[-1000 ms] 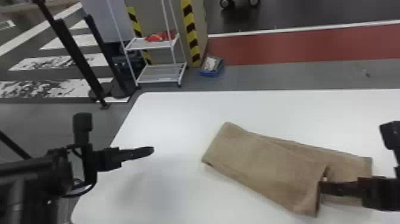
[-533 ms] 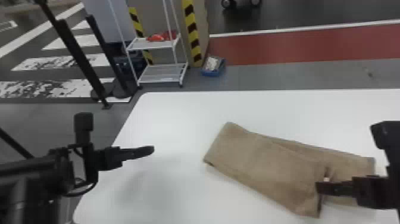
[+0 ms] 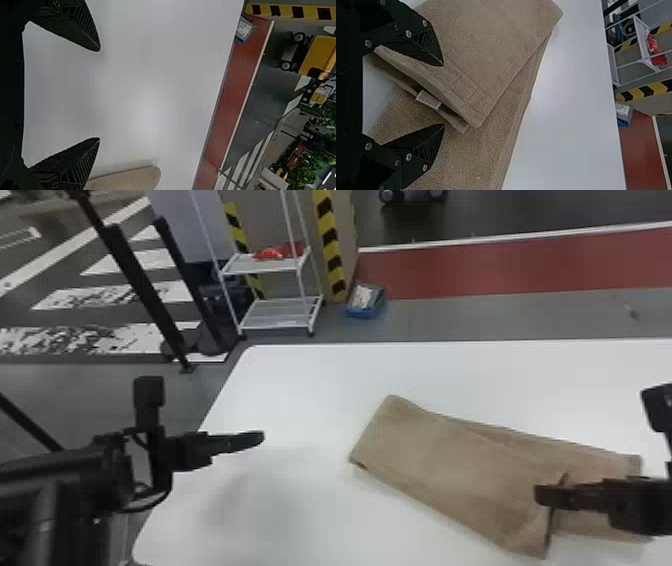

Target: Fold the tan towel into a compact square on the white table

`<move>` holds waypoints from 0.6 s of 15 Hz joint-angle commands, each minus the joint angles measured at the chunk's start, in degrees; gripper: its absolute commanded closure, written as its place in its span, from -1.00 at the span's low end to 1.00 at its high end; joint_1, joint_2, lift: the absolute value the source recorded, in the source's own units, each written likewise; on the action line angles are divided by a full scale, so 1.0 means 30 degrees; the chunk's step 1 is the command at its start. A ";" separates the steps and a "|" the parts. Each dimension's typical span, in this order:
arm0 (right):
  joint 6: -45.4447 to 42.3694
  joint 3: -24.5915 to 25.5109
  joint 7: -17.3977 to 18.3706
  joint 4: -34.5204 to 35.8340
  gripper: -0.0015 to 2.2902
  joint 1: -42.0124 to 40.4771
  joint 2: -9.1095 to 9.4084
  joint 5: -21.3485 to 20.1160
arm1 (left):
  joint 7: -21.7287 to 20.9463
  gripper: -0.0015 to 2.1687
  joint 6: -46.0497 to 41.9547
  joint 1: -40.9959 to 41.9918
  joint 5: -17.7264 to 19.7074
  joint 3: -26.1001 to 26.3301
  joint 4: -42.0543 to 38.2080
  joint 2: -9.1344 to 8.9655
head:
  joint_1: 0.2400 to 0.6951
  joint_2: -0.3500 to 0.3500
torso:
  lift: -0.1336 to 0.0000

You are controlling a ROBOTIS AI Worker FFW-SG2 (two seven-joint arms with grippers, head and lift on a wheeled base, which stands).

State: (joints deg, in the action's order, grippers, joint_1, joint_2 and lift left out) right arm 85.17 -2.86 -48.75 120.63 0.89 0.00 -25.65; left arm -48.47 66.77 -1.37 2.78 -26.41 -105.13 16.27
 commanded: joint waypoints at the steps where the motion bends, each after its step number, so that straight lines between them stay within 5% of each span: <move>1: 0.0134 0.0016 0.0019 0.0192 -0.65 -0.0119 0.0017 0.0084 | -0.0016 -0.92 -0.0002 -0.0071 0.0012 0.0015 0.0004 0.0026 | 1.00 0.79 | -0.84; 7: 0.0075 -0.0101 0.0166 -0.1273 -0.63 0.0144 0.0017 -0.0004 | -0.0046 -0.92 -0.0002 -0.0071 -0.0017 0.0074 0.0180 0.0026 | 1.00 0.80 | -0.84; 9: 0.0075 -0.0042 0.0166 -0.1273 -0.40 0.0203 0.0017 0.0084 | -0.0046 -0.92 -0.0002 -0.0042 -0.0017 0.0074 0.0180 0.0084 | 1.00 0.79 | -0.84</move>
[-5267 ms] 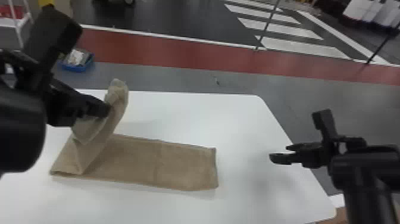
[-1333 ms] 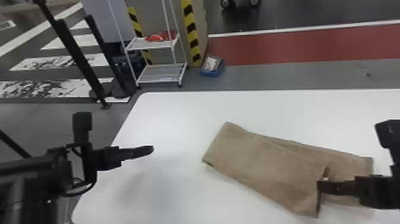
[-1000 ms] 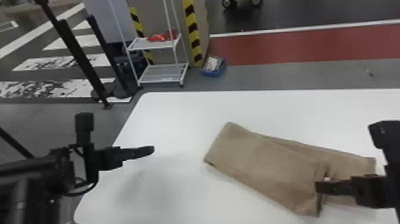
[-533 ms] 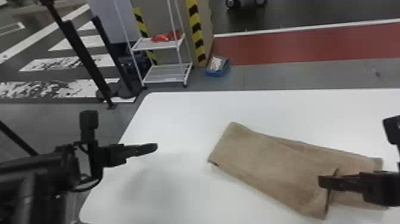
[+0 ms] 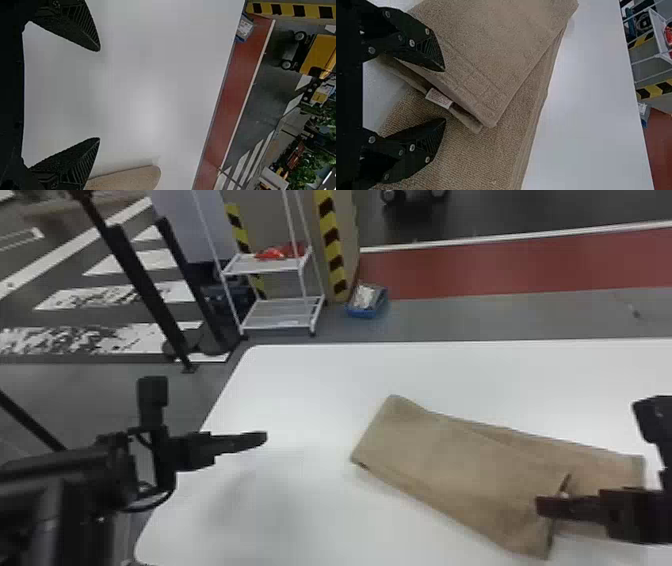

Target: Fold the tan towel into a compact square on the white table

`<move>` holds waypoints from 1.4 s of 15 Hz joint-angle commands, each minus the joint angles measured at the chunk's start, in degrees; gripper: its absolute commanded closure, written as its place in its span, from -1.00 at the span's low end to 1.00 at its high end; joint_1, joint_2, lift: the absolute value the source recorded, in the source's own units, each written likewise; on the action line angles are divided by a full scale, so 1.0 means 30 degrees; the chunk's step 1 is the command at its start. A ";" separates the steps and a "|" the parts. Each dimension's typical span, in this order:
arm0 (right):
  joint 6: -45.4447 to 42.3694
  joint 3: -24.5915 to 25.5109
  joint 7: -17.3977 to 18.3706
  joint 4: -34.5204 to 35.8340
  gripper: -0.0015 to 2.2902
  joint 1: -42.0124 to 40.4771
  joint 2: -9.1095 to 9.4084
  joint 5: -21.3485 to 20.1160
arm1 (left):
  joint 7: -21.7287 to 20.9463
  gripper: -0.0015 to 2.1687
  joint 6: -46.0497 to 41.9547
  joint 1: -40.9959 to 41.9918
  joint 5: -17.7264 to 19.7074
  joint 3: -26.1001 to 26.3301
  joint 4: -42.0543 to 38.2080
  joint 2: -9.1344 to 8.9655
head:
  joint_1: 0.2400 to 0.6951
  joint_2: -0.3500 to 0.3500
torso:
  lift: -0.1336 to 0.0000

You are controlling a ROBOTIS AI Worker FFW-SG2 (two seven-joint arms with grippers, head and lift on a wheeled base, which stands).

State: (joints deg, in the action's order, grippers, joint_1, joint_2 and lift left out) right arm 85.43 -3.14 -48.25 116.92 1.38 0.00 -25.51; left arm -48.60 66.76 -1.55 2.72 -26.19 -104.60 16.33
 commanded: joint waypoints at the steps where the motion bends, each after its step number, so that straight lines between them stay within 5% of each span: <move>1: -0.0013 0.0081 0.0000 -0.0008 -0.28 0.0037 0.0017 0.0065 | -0.0001 -0.92 0.0000 0.0020 0.0000 0.0028 0.0004 0.0063 | 1.00 0.79 | -0.84; 6: 0.0104 0.0227 -0.0030 0.0109 0.02 0.0037 0.0017 0.0183 | -0.0001 -0.92 0.0000 0.0020 0.0000 0.0145 0.0004 0.0063 | 1.00 0.79 | -0.84; 10: 0.0104 0.0403 0.0000 0.0314 0.02 0.0183 0.0017 0.0388 | -0.0001 -0.92 0.0000 0.0020 -0.0088 0.0145 0.0004 0.0063 | 1.00 0.78 | -0.84; 15: 0.0456 0.1692 -0.0147 0.1779 0.02 0.0828 0.0017 0.2468 | -0.0001 -0.92 0.0058 0.0020 -0.0117 0.0204 0.0004 0.0034 | 1.00 0.77 | -0.84; 21: -0.0423 0.2161 -0.0117 0.0519 0.02 0.0740 0.0017 0.2321 | -0.0001 -0.92 0.0058 0.0079 -0.0146 0.0145 0.0004 0.0034 | 1.00 0.77 | -0.84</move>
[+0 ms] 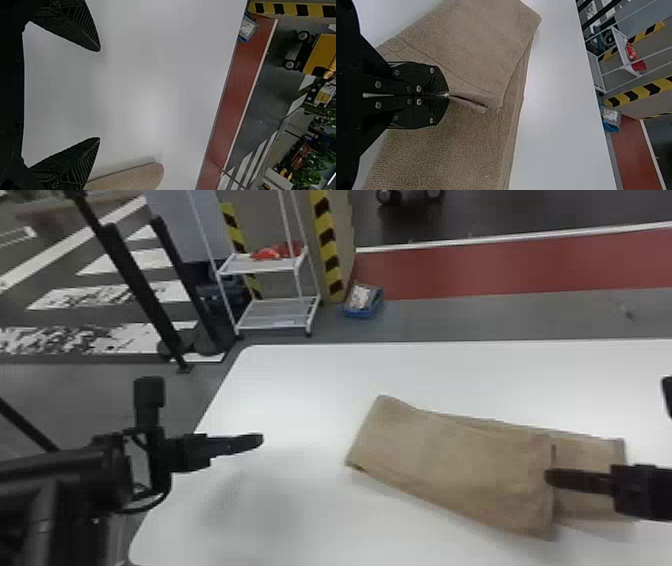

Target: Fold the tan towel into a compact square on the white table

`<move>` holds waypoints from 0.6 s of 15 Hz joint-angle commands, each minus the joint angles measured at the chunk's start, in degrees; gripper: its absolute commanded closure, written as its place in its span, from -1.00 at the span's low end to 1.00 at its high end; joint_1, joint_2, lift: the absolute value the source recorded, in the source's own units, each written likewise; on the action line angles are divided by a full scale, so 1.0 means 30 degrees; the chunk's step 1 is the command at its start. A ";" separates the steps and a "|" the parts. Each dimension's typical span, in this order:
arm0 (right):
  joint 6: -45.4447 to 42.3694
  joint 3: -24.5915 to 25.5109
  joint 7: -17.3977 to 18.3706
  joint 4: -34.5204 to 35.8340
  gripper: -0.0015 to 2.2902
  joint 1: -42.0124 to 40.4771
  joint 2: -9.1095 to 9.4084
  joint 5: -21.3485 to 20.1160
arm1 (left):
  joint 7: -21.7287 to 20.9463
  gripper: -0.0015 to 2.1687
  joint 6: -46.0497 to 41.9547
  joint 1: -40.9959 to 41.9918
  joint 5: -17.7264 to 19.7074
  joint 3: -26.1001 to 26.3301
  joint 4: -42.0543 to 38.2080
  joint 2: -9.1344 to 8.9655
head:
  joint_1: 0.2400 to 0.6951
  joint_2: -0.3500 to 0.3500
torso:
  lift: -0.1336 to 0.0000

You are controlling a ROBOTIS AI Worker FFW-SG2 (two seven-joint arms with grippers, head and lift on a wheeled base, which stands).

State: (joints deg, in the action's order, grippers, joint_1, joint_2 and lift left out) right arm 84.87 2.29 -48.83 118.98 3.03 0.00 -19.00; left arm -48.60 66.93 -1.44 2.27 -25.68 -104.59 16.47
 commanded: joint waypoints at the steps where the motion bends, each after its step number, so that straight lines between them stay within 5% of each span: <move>1: -0.0294 0.0791 0.0045 -0.0403 0.02 0.0661 0.0017 0.0298 | 0.0000 -0.92 0.0000 0.0070 0.0006 -0.0023 0.0000 0.0019 | 1.00 0.75 | -0.84; 3: -0.0294 0.1757 -0.0189 -0.0667 0.02 0.1657 0.0017 0.1176 | 0.0000 -0.92 0.0000 0.0099 -0.0024 -0.0023 0.0000 0.0019 | 1.00 0.71 | -0.84; 9: -0.1231 0.2783 -0.0394 -0.3186 0.02 0.2682 0.0017 0.0913 | -0.0059 -0.92 0.0000 0.0217 0.0035 -0.0111 -0.0030 0.0019 | 1.00 0.61 | -0.84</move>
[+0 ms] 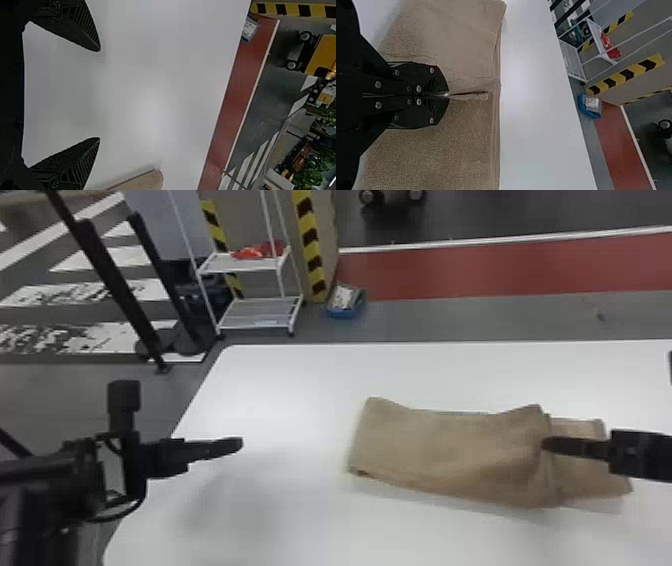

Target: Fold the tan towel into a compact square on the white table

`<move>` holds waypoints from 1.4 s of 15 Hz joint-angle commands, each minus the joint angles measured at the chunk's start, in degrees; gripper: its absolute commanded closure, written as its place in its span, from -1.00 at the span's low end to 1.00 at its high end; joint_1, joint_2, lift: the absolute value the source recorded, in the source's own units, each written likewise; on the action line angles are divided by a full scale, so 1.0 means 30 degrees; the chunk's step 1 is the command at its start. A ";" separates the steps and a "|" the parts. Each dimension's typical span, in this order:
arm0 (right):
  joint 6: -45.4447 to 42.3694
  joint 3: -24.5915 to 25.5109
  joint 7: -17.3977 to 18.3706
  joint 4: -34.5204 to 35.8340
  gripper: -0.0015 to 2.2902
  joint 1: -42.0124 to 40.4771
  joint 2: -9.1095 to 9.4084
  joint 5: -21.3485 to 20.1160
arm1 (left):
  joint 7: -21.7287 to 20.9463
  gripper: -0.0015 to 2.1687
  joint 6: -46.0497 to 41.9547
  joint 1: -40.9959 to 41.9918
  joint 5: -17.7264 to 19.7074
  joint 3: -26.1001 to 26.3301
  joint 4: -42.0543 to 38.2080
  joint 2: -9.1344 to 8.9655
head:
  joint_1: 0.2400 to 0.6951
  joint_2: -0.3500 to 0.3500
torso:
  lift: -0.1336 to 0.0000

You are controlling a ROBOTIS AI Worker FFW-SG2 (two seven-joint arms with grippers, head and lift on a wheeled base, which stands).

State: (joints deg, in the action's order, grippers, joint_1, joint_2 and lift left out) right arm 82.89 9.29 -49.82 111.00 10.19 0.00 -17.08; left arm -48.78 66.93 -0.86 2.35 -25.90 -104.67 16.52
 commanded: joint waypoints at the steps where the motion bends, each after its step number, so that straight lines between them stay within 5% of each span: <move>1: -0.0571 0.0916 -0.0267 -0.0468 0.02 0.0705 0.0017 0.1154 | 0.0002 -0.92 0.0000 0.0022 0.0009 -0.0068 -0.0002 0.0000 | 1.00 0.60 | -0.84; 6: -0.2036 0.2118 -0.0179 -0.2109 0.02 0.0851 0.0017 0.1066 | -0.0174 -0.92 0.0000 0.0139 0.0097 -0.0244 -0.0002 0.0117 | 1.00 0.54 | -0.84; 9: -0.1274 0.3055 -0.0560 -0.1347 0.02 0.1701 0.0017 0.3292 | -0.0116 -0.92 0.0000 0.0080 0.0009 -0.0244 0.0027 0.0147 | 1.00 0.52 | -0.84; 15: -0.2094 0.5077 -0.0589 -0.2460 0.02 0.1994 0.0017 0.4669 | -0.0086 -0.92 0.0000 0.0197 0.0009 -0.0331 0.0086 0.0235 | 1.00 0.47 | -0.84; 18: -0.1626 0.4520 -0.0355 -0.2812 0.02 0.1525 0.0017 0.3292 | -0.0233 -0.92 -0.0059 0.0256 0.0038 -0.0331 0.0086 0.0235 | 1.00 0.46 | -0.84; 21: -0.0805 0.4725 -0.0091 -0.2988 0.02 0.1935 0.0017 0.3644 | -0.0379 -0.92 -0.0059 0.0227 -0.0108 -0.0244 0.0086 0.0293 | 1.00 0.46 | -0.84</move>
State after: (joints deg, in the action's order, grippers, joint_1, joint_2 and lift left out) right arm 78.43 23.31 -50.11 101.60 15.23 0.00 -6.77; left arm -49.76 66.76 -0.11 2.29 -26.74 -104.41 17.32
